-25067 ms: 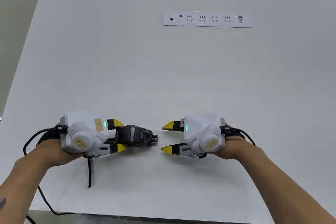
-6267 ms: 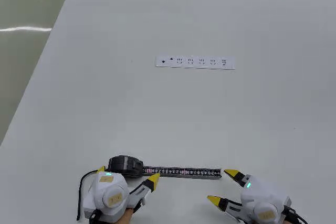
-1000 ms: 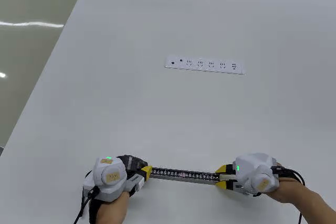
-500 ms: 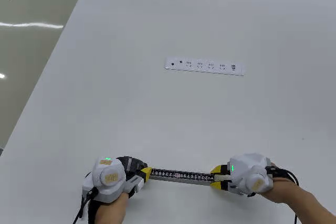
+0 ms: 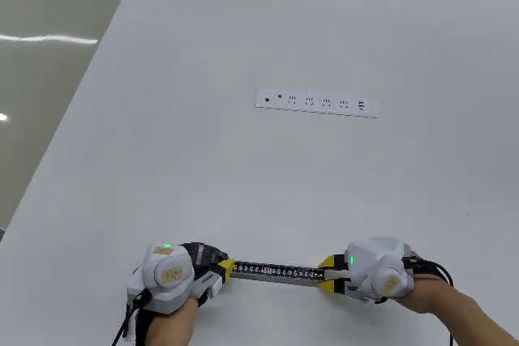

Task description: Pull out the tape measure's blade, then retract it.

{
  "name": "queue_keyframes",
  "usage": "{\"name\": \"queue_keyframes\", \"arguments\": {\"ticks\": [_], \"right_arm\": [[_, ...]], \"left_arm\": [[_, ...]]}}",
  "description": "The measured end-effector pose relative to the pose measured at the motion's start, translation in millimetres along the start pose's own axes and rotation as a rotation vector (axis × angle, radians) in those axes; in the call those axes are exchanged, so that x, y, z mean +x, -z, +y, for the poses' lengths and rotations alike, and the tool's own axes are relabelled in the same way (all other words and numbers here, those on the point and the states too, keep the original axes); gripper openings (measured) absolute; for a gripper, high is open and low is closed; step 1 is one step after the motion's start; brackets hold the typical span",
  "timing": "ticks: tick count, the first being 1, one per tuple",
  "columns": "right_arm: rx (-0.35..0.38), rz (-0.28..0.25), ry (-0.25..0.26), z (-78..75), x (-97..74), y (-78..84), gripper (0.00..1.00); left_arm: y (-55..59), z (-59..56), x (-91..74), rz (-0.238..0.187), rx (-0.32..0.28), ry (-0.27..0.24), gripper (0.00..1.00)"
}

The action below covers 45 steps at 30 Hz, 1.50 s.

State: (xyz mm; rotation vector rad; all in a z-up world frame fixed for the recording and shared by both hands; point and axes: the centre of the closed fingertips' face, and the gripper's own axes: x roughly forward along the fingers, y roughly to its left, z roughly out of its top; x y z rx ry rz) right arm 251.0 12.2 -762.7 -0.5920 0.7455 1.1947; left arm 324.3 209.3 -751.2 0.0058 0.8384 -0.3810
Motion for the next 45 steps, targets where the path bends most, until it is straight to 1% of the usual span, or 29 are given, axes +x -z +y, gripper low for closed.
{"name": "queue_keyframes", "arguments": {"ticks": [11,19,45], "right_arm": [[-0.003,-0.006,0.006,-0.7,3.2,-4.5,0.12],[-0.007,-0.016,0.007,-0.2,6.6,-13.1,0.12],[-0.014,-0.038,0.003,-2.0,23.7,-33.6,0.12]], "left_arm": [[-0.1,-1.3,0.1,0.004,-0.002,0.005,0.64],[-0.4,-2.1,-0.3,0.005,-0.003,0.009,0.64],[-1.0,-1.8,-0.6,0.01,-0.013,0.019,0.64]]}}
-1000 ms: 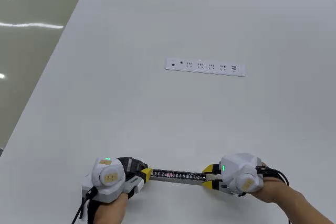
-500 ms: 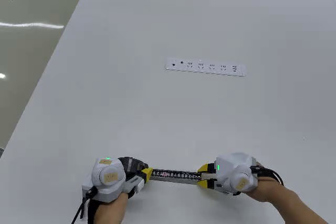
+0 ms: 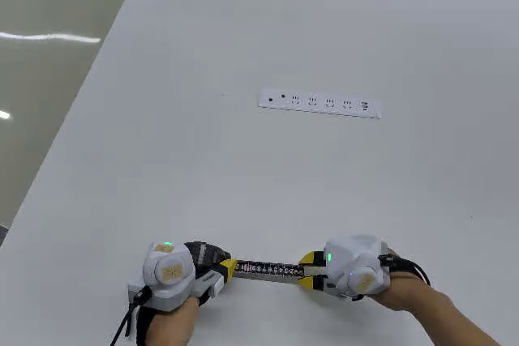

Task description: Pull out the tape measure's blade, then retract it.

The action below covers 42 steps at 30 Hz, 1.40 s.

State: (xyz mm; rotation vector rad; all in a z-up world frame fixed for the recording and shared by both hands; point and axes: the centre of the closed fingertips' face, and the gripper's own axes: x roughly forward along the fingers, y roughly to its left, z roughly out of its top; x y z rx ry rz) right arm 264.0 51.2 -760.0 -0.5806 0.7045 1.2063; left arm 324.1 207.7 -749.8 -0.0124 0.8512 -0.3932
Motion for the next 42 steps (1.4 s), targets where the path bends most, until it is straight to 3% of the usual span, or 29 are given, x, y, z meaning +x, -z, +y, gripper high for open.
{"name": "queue_keyframes", "arguments": {"ticks": [42], "right_arm": [[-0.008,-0.042,-0.002,0.1,34.7,-35.9,0.12]], "left_arm": [[0.2,1.4,0.1,0.007,-0.01,0.016,0.65]]}}
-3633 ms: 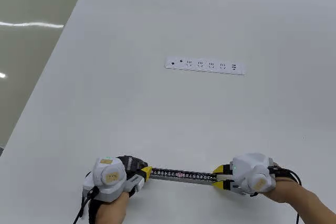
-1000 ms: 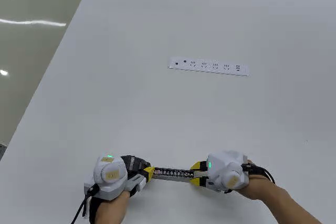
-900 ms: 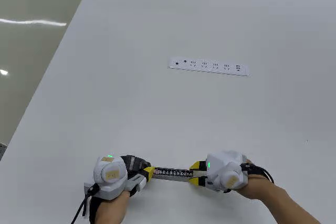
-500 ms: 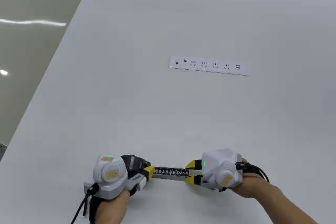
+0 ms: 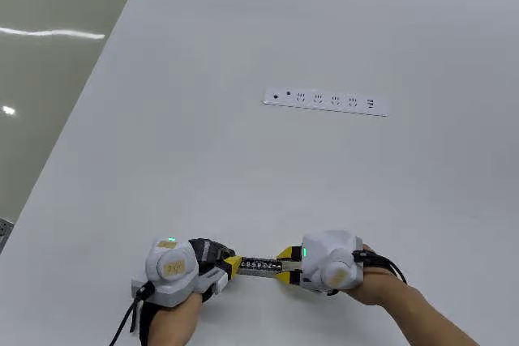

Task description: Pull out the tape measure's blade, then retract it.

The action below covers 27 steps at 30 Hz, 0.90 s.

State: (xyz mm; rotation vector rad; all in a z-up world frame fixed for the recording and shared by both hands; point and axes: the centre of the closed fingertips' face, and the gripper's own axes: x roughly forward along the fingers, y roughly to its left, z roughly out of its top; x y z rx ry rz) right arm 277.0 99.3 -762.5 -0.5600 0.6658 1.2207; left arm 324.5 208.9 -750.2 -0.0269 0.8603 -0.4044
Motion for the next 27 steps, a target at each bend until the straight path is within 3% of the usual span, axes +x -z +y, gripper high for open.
{"name": "queue_keyframes", "arguments": {"ticks": [27], "right_arm": [[-0.007,-0.034,-0.001,0.6,28.3,-27.1,0.12]], "left_arm": [[-0.8,-0.7,0.1,0.006,-0.003,0.011,0.65]]}}
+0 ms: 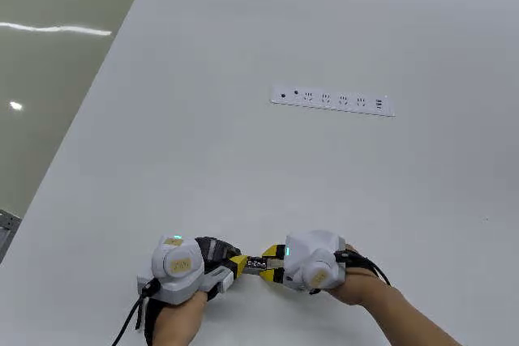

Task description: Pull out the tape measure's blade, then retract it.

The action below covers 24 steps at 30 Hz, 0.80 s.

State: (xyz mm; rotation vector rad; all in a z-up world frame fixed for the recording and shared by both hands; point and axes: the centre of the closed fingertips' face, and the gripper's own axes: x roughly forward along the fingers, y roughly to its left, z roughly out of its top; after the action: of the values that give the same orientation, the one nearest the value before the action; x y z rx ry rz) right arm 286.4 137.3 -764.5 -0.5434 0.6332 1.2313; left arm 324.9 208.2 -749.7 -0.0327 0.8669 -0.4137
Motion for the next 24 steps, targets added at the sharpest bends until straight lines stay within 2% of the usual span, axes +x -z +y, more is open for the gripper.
{"name": "queue_keyframes", "arguments": {"ticks": [24], "right_arm": [[-0.008,-0.033,-0.014,1.3,19.6,-14.6,0.13]], "left_arm": [[1.6,0.7,1.7,0.008,-0.008,0.009,0.66]]}}
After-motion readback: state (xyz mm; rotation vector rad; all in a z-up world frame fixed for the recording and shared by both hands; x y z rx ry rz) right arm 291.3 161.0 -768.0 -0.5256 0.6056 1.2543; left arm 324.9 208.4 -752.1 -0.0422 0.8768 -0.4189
